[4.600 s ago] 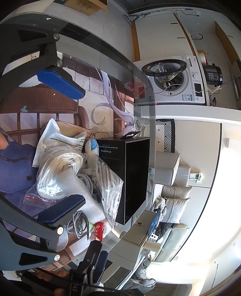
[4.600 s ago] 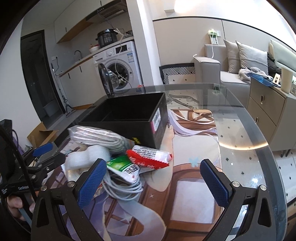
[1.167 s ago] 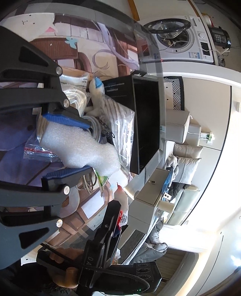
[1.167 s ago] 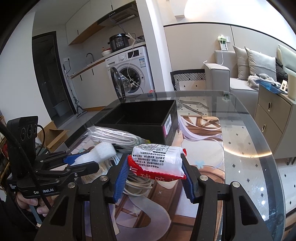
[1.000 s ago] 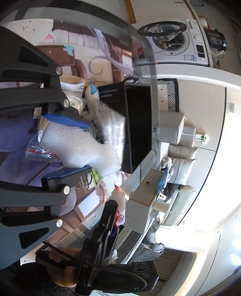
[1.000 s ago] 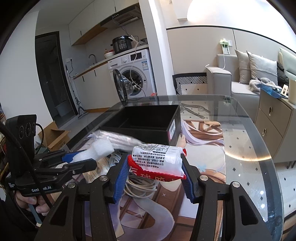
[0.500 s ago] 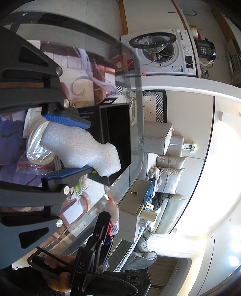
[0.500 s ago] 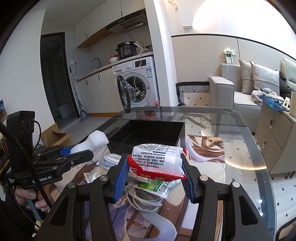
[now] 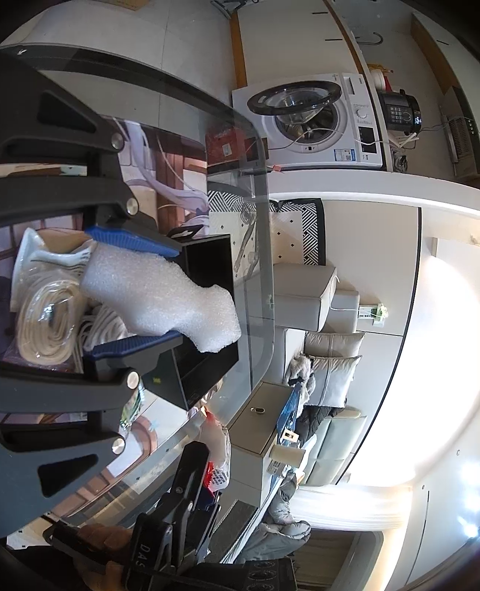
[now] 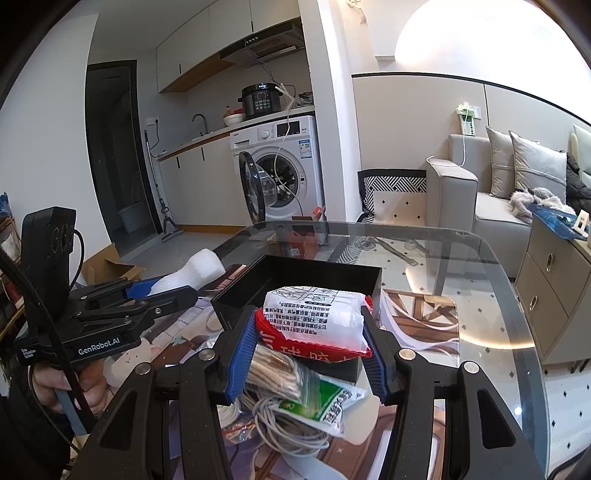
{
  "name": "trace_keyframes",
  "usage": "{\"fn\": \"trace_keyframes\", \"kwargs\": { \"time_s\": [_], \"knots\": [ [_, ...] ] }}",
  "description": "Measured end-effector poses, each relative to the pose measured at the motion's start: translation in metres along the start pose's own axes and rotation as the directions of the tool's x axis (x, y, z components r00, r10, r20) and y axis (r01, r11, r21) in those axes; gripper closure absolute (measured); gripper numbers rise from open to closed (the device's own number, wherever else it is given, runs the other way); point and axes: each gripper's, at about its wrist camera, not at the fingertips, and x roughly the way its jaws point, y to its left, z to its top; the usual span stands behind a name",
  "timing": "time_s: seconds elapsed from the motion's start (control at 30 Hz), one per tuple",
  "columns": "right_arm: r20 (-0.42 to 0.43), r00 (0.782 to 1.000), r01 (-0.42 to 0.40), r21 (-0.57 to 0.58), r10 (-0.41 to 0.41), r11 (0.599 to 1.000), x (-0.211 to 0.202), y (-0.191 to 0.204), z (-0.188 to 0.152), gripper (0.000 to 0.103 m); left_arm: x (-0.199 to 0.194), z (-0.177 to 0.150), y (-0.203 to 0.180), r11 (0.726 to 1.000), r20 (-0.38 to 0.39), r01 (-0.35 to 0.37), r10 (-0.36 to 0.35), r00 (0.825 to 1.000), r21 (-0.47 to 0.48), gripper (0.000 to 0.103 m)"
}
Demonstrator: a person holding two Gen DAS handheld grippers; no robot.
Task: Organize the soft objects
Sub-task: 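Lower the foam sleeve and packet into the black box and open both grippers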
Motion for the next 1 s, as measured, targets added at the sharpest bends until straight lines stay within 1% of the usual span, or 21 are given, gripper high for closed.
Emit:
{"fn": "trace_keyframes", "kwargs": {
  "time_s": [0.5, 1.0],
  "knots": [
    [-0.024, 1.000, -0.004, -0.011, 0.004, 1.000, 0.032, -0.006, 0.014, 0.050, 0.033, 0.014, 0.001, 0.999, -0.023, -0.028, 0.028, 0.999, 0.021, 0.063],
    [-0.074, 0.997, -0.005, -0.019, 0.003, 1.000, 0.070, -0.018, 0.016, 0.050, 0.067, 0.021, 0.000, 0.999, -0.061, -0.041, 0.042, 0.997, 0.021, 0.062]
  ]
}}
